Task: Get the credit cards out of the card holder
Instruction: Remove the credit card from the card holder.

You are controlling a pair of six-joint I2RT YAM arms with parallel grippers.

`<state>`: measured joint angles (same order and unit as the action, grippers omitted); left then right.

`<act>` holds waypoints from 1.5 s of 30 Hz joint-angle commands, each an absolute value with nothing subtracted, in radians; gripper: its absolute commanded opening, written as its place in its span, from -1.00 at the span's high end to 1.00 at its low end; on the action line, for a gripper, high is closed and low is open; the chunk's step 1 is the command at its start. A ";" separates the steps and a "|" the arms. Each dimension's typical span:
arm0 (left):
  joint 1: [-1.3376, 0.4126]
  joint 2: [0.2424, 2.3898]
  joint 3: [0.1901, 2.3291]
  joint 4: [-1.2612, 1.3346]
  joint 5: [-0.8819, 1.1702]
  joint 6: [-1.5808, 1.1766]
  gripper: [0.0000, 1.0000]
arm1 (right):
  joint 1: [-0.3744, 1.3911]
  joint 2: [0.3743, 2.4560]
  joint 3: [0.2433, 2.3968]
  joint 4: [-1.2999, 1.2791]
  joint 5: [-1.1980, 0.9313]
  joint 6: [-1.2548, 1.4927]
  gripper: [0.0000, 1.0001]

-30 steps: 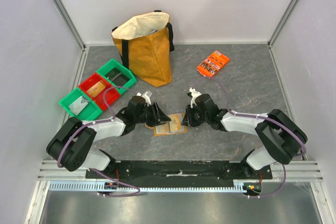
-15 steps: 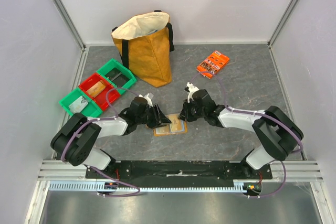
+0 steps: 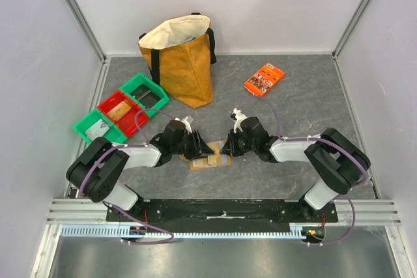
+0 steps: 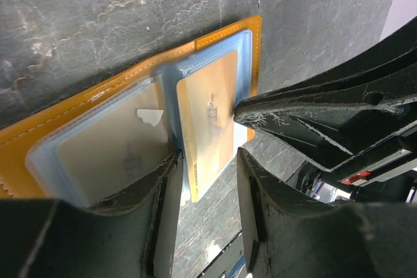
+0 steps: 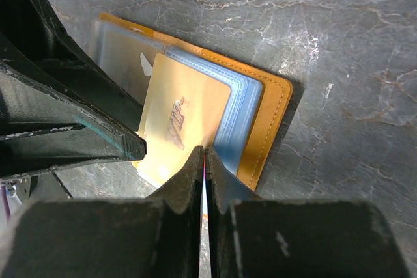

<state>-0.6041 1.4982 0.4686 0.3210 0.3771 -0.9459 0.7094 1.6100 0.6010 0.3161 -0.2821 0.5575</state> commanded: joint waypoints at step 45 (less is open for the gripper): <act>-0.618 1.476 0.305 0.683 0.494 -1.086 0.78 | 0.661 1.709 0.560 0.213 -0.276 0.575 0.92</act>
<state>-0.6113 1.4639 0.3035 0.5934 0.4484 -1.0580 0.6701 1.6543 0.5896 0.3702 -0.3668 0.6189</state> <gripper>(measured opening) 0.148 0.042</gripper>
